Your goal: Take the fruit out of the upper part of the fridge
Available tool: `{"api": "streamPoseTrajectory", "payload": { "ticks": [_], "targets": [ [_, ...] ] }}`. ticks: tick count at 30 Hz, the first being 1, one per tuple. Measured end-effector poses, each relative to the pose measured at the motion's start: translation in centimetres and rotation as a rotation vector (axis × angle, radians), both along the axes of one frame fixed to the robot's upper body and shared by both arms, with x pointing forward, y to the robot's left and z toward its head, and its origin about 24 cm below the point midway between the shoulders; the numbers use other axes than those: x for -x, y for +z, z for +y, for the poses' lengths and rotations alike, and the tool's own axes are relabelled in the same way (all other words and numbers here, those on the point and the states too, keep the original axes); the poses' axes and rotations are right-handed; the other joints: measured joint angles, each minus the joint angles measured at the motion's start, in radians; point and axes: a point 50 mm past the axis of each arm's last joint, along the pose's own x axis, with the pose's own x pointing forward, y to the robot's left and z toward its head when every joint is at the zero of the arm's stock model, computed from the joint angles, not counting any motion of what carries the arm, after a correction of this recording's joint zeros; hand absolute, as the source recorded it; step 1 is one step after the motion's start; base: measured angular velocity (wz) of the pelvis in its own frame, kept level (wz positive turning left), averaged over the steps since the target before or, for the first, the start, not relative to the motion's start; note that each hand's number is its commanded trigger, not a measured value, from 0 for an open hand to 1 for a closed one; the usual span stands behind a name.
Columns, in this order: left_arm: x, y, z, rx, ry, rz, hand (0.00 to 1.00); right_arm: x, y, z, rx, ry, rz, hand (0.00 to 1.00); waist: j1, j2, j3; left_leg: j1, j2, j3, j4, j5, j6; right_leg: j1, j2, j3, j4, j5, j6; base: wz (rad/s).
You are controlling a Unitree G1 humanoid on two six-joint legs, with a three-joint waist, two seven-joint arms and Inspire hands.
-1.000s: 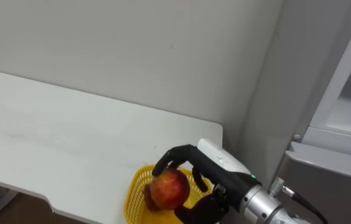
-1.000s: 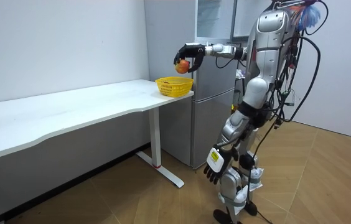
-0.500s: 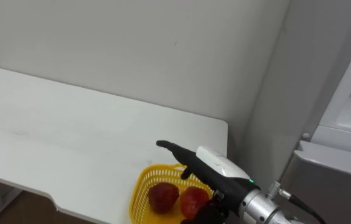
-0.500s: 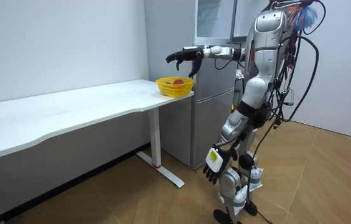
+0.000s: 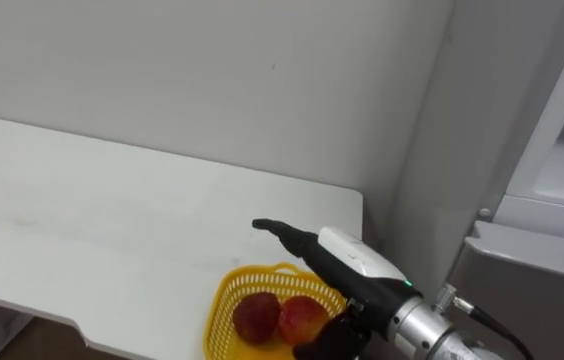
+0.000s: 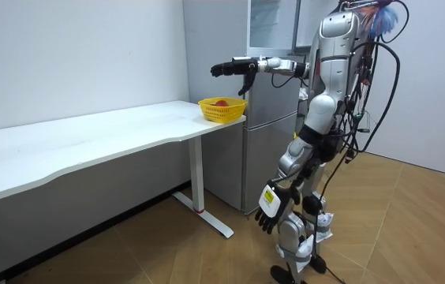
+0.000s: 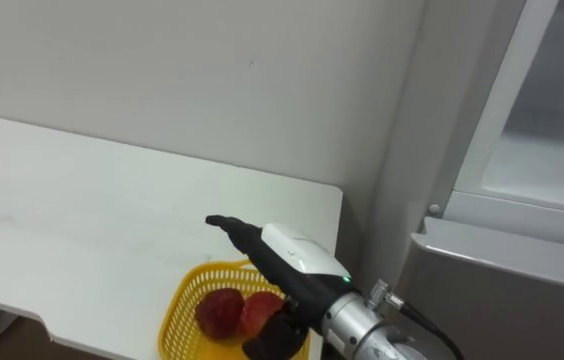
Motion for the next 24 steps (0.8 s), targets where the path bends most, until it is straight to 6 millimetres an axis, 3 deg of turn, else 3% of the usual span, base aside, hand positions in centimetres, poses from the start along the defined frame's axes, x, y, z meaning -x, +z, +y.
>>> {"api": "streamPoseTrajectory", "payload": {
  "ticks": [11, 16, 19, 24],
  "targets": [
    [0.2, -0.1, -0.1, -0.020, 0.008, -0.009, 0.00, -0.1, 0.5, -0.3, -0.015, -0.014, -0.017, 0.00, -0.026, 0.010, 0.0069, 0.015, 0.000, 0.003, -0.003, 0.000, 0.000, 0.012, -0.001, 0.006, 0.001, 0.000, 0.000, 0.00],
    [0.1, -0.1, -0.1, -0.016, 0.009, -0.007, 0.00, 0.1, 1.2, -0.4, -0.033, -0.013, -0.050, 0.00, -0.031, 0.006, 0.0042, 0.019, 0.001, 0.011, -0.010, 0.000, 0.000, 0.011, -0.001, 0.007, -0.001, 0.000, 0.000, -0.01],
    [0.5, -0.2, -0.1, -0.019, 0.013, 0.008, 0.00, 0.5, 0.6, -0.7, -0.038, -0.027, -0.029, 0.00, -0.026, 0.000, -0.0007, 0.032, 0.003, 0.024, -0.020, 0.000, 0.001, 0.016, -0.001, 0.014, -0.002, 0.001, 0.001, -0.09],
    [0.5, -0.2, 0.0, -0.018, 0.017, 0.012, 0.00, 0.7, 0.3, -1.0, -0.052, -0.041, -0.018, 0.00, -0.034, 0.000, -0.0018, 0.036, 0.003, 0.033, -0.023, 0.001, 0.001, 0.015, 0.000, 0.030, -0.002, 0.002, 0.002, -0.09]
  ]
}}
